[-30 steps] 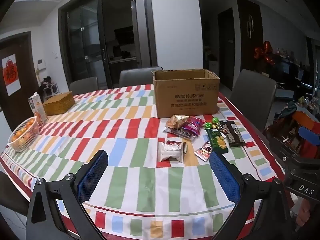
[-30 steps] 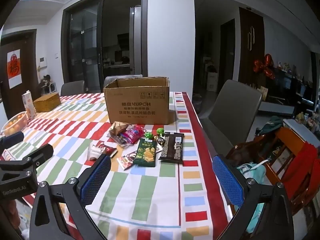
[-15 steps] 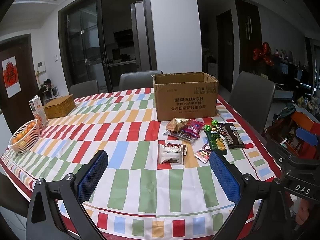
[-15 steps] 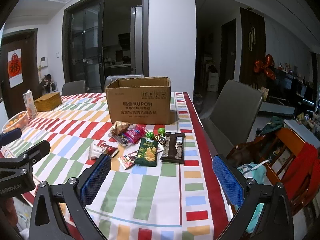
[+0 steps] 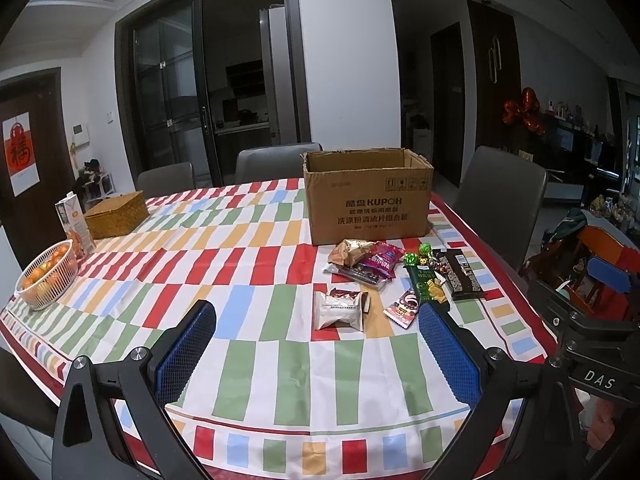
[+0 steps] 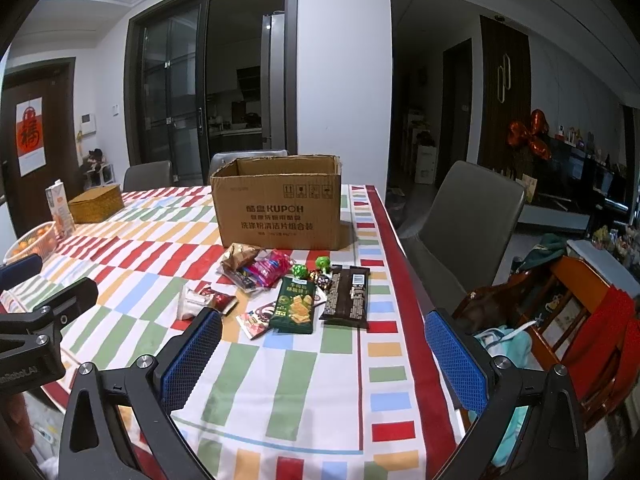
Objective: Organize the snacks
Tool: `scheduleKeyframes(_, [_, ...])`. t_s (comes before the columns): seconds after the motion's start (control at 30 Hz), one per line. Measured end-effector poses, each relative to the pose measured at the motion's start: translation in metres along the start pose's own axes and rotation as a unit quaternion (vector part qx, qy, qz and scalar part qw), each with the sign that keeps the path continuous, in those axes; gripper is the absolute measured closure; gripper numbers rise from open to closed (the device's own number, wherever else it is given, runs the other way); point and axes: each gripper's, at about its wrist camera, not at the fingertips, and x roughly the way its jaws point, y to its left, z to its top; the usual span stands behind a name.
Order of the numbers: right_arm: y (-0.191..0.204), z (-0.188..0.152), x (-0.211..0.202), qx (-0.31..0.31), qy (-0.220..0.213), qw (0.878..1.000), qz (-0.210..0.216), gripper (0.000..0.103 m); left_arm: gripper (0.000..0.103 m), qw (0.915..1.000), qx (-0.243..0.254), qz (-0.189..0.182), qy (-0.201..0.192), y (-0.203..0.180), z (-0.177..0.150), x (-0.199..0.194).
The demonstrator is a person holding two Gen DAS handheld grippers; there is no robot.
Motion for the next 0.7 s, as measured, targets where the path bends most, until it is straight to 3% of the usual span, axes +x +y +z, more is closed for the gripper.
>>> scheduleKeyframes(0.7, [0.0006,0.0032,-0.0043,0.000,-0.003,1.000,0.000,0.000,0.000,1.0000,-0.002,-0.001,-0.005,-0.0020,0.0040,-0.0026])
